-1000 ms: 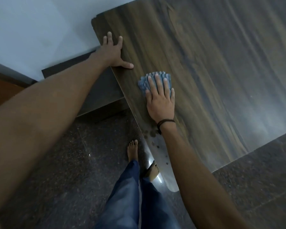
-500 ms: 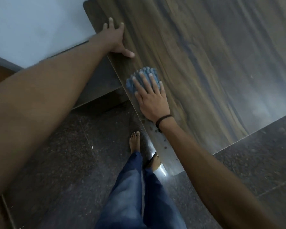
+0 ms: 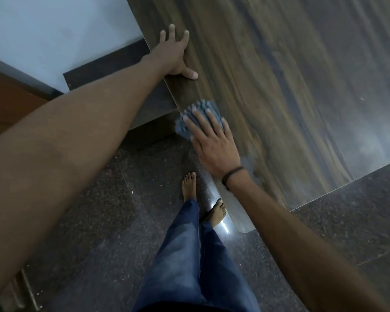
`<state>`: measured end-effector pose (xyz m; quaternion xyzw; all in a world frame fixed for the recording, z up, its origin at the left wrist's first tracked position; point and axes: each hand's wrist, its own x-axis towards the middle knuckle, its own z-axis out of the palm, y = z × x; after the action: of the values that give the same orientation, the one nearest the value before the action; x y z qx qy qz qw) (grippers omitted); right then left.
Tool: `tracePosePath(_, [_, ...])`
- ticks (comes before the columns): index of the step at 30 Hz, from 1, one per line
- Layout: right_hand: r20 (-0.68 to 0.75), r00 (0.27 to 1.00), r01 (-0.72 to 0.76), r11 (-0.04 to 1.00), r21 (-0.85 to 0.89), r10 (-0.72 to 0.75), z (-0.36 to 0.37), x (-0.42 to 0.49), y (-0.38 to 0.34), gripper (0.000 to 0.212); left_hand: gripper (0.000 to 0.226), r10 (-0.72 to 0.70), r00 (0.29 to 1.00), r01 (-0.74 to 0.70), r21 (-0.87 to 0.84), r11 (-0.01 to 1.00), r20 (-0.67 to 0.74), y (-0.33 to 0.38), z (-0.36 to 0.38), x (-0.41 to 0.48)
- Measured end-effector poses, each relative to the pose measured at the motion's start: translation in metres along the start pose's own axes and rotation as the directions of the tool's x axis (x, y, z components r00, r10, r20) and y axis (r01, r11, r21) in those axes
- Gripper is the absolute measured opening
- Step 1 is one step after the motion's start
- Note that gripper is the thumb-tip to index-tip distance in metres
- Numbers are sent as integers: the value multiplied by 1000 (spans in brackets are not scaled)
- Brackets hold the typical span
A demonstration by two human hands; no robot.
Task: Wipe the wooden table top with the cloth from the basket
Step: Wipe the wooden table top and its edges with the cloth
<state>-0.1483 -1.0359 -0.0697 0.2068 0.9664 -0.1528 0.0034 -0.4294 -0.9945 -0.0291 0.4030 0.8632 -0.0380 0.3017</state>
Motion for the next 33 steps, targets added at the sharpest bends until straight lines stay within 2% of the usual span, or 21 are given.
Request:
tracePosePath(4, [39, 999, -15, 1000, -27, 16, 1, -65, 12, 53, 124, -2, 1000, 2, -19, 1000, 16, 0, -3, 0])
tracePosePath(11, [18, 985, -171, 985, 30, 170, 0, 13, 7, 53, 126, 13, 996, -16, 29, 999, 90, 8, 1, -12])
tracePosePath(14, [27, 995, -96, 995, -26, 96, 4, -12, 5, 54, 130, 50, 991, -57, 51, 997, 127, 14, 15, -23])
tracePosePath(17, [49, 998, -46, 998, -53, 48, 1, -40, 15, 53, 120, 90, 987, -101, 81, 992, 134, 12, 21, -28])
tracePosePath(21, [20, 995, -102, 994, -26, 102, 2, -21, 13, 53, 106, 127, 981, -145, 118, 982, 147, 9, 26, -30])
tracePosePath(23, [10, 992, -126, 992, -5, 126, 3, -14, 4, 53, 106, 123, 981, -141, 119, 983, 147, 9, 26, -31])
tracePosePath(28, [68, 997, -38, 998, -58, 42, -1, -59, 20, 54, 106, 121, 981, -141, 128, 982, 152, 11, 24, -35])
tracePosePath(33, [55, 991, -121, 993, -1, 121, -6, -21, 24, 54, 106, 105, 982, -129, 146, 981, 158, 14, 19, -35])
